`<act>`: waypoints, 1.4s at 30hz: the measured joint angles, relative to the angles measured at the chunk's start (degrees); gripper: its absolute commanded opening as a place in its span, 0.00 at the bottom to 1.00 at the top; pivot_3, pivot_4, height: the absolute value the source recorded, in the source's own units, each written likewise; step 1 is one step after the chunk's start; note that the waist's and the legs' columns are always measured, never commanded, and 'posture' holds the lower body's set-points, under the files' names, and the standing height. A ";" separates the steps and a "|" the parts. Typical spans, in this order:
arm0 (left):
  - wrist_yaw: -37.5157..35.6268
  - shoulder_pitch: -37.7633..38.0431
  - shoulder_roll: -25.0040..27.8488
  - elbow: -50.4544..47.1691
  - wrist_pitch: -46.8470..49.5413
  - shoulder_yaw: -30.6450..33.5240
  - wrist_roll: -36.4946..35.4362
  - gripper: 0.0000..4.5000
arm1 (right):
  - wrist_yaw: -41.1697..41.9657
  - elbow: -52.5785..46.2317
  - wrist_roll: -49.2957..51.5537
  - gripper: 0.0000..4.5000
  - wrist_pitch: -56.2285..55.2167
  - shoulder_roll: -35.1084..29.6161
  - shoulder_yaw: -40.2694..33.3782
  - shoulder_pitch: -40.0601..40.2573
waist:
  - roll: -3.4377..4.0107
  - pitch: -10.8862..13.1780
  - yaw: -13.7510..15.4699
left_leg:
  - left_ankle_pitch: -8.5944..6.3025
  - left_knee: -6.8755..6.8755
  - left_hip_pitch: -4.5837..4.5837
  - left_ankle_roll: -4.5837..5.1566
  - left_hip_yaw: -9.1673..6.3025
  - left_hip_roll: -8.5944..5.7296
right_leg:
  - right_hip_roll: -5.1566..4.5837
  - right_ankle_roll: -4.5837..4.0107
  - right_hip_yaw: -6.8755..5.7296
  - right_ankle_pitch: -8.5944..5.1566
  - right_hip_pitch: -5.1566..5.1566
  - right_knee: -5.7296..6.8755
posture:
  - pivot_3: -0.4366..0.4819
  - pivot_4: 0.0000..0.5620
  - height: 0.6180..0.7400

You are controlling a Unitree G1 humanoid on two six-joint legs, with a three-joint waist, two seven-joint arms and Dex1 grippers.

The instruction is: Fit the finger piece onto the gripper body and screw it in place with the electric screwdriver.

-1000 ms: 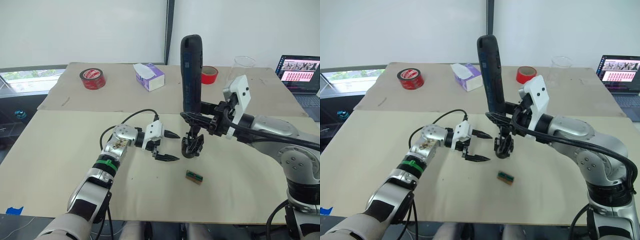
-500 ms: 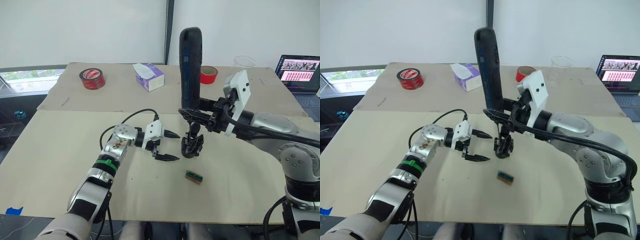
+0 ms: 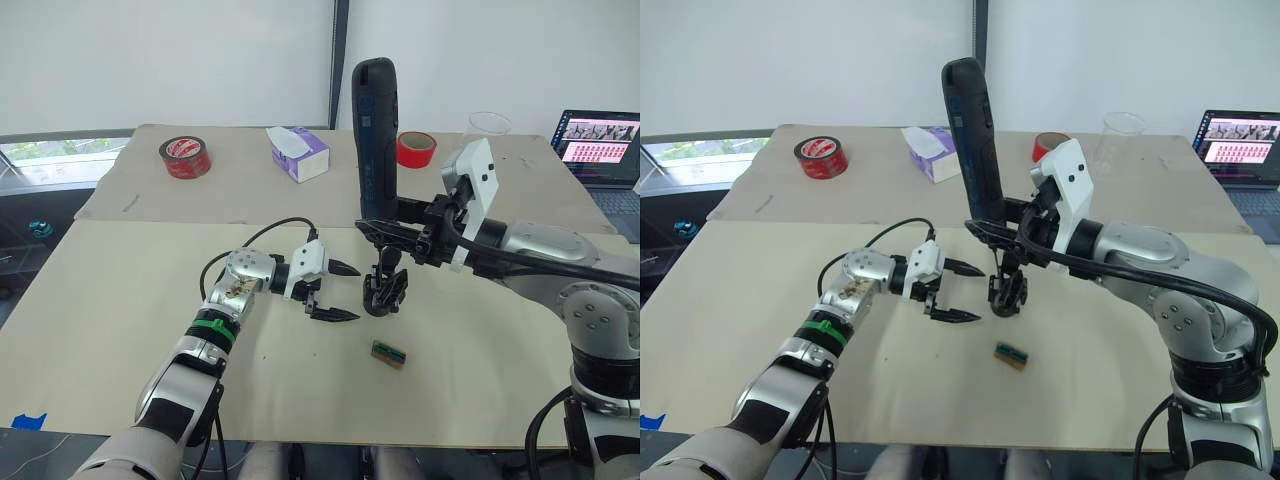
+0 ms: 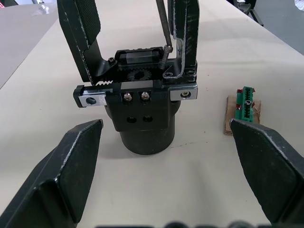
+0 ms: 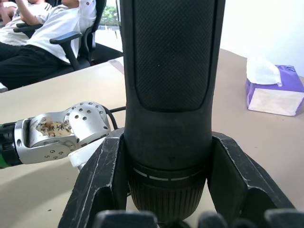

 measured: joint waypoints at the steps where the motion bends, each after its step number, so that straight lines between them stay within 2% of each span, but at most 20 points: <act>1: 0.02 0.00 0.00 0.00 -0.02 0.00 0.00 1.00 | 0.04 0.00 0.00 0.42 0.01 -0.01 0.00 0.00 | 0.00 0.00 0.00 | 0.00 0.00 0.00 0.00 0.00 0.00 | 0.00 0.00 0.00 0.00 0.00 0.00 | 0.48 0.27 1.00; 42: 0.46 0.00 -0.16 -0.24 -1.02 0.02 -0.03 1.00 | 3.51 1.24 -2.57 0.42 0.04 -0.16 0.02 -0.06 | 0.00 0.00 0.01 | 0.00 0.00 0.00 0.00 -0.01 0.00 | 0.00 0.00 -0.01 0.00 0.00 0.00 | 0.48 0.27 1.00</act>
